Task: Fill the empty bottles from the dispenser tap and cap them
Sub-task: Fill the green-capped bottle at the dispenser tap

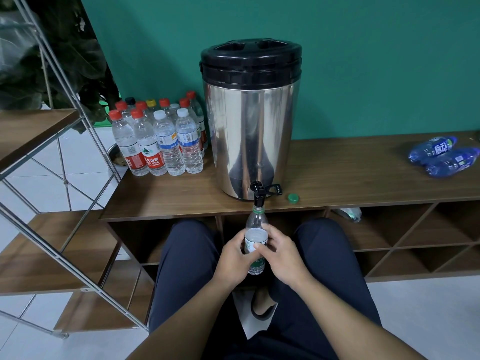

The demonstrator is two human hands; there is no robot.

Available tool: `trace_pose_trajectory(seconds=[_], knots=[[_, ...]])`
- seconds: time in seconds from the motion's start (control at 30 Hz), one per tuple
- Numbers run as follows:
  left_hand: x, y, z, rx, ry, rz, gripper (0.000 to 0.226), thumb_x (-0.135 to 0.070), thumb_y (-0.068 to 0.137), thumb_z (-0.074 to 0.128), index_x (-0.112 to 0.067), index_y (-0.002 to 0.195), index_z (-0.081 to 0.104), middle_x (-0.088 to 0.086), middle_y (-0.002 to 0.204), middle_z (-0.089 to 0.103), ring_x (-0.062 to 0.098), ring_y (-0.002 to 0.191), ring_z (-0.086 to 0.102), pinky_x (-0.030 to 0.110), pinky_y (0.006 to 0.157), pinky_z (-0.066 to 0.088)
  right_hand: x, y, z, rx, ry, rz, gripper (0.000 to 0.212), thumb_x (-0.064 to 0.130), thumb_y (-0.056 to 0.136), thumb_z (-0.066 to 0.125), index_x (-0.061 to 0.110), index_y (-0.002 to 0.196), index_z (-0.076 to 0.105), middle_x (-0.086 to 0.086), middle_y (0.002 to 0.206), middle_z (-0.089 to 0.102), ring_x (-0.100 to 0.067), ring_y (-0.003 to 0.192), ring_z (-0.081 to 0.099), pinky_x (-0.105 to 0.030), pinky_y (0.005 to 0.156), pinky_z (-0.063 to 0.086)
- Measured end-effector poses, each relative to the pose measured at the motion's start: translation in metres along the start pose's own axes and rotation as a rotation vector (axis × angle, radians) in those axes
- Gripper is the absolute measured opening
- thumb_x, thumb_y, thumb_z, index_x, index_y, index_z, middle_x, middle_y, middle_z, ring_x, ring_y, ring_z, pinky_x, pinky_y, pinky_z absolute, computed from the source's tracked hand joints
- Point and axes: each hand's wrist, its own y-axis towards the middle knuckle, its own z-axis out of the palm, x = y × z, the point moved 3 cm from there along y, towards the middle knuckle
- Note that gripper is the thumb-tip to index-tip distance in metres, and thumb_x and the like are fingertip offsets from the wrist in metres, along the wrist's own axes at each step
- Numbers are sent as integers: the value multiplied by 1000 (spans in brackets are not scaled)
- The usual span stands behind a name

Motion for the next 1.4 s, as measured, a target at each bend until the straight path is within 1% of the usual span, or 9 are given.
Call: trace_pose_trajectory(seconds=[0.17,0.33,0.53,0.67,0.9,1.07,1.17,1.23,1.4], knots=[[0,0,0,3,0,-7,46,-17,98,85,-33,139,71,-11,128,79,11,120,75,41,108,60,1,0,0,0,7,7,55,5,102,77,48,133,64,26,130,76,-3,126,72,-29,110,56],[1,0,0,-1,5,-12,47,-17,98,85,-32,140,70,-12,127,79,9,119,75,40,108,61,-1,1,0,7,9,3,50,6,102,78,31,144,66,15,132,79,-8,126,73,-34,112,56],[2,1,0,-4,12,-12,48,-17,97,86,-32,140,70,-11,128,79,10,121,75,41,109,60,1,0,0,-8,6,3,55,4,102,78,48,132,64,24,129,77,-5,125,73,-29,109,56],[3,1,0,-4,20,-11,48,-18,97,86,-32,141,70,-12,128,79,9,120,75,41,108,60,1,0,0,-2,19,0,53,4,102,77,42,137,65,18,129,79,-7,125,74,-31,109,58],[3,1,0,-4,17,-16,48,-19,97,86,-33,140,70,-12,129,79,9,121,74,42,109,60,1,0,0,-4,34,7,53,3,102,76,43,134,65,19,127,79,-6,123,74,-29,107,58],[3,1,0,-9,20,-22,49,-18,97,86,-34,140,70,-11,128,79,10,121,75,45,109,60,1,0,0,11,40,0,50,2,102,75,34,140,67,13,128,80,-9,124,74,-32,108,58],[4,1,0,-12,32,-19,47,-19,97,86,-36,138,71,-12,128,79,10,120,75,48,109,60,1,0,1,8,49,8,52,1,103,75,41,135,67,15,128,80,-9,124,74,-28,107,57],[3,1,0,-11,36,-19,47,-19,97,86,-36,138,71,-13,128,79,10,121,74,48,109,59,1,-1,1,13,48,7,52,1,103,75,41,134,67,15,129,80,-9,125,74,-27,107,57],[2,0,-1,-17,47,-13,47,-19,97,86,-36,138,71,-15,127,79,8,120,74,46,109,60,-2,1,0,26,29,4,48,4,103,75,29,144,67,10,132,79,-11,127,73,-37,111,58]])
